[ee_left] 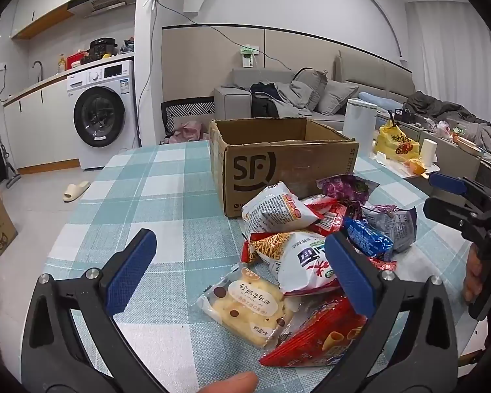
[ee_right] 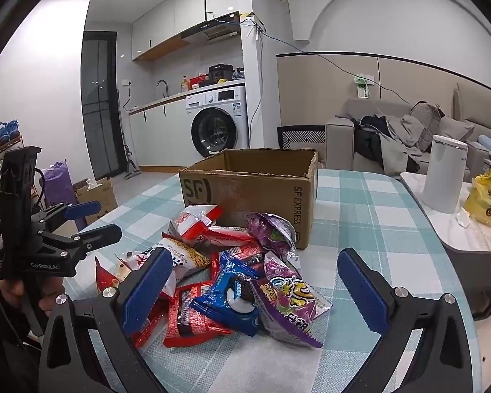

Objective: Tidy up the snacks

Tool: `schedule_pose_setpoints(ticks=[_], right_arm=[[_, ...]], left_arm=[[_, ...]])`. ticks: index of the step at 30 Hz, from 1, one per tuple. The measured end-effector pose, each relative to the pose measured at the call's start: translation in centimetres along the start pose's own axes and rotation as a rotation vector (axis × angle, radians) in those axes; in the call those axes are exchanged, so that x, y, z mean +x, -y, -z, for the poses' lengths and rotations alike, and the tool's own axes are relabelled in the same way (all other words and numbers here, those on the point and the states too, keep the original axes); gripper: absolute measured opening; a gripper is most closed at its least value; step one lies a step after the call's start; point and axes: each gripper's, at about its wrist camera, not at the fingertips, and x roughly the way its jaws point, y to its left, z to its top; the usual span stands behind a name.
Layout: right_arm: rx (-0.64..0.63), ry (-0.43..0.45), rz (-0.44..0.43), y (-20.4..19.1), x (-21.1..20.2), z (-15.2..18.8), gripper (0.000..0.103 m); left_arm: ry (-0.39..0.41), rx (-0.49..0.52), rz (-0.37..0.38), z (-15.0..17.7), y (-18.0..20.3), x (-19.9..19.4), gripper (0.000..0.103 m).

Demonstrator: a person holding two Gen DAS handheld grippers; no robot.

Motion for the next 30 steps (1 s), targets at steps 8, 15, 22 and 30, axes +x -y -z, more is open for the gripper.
schedule_pose_setpoints(ticks=[8,15,22,30], right_arm=[[0.002,-0.002,-0.002,-0.01,-0.01,-0.02,0.103],[0.005,-0.007,0.001,-0.11,-0.01,-0.09,0.103],[0.010,-0.008,0.000,0.33,-0.06,0.07,0.103],[0.011,-0.010,0.002,0.41,-0.08,0.12,0.103]], left_arm=[[0.016,0.003,0.020,0.05,0.03,-0.09,0.103],[-0.002,-0.009,0.020,0.06,0.04,0.28,0.103],[-0.011,-0.008,0.038,0.19,0.11,0.38,0.103],[-0.002,0.012,0.053,0.14,0.45,0.14,0.103]])
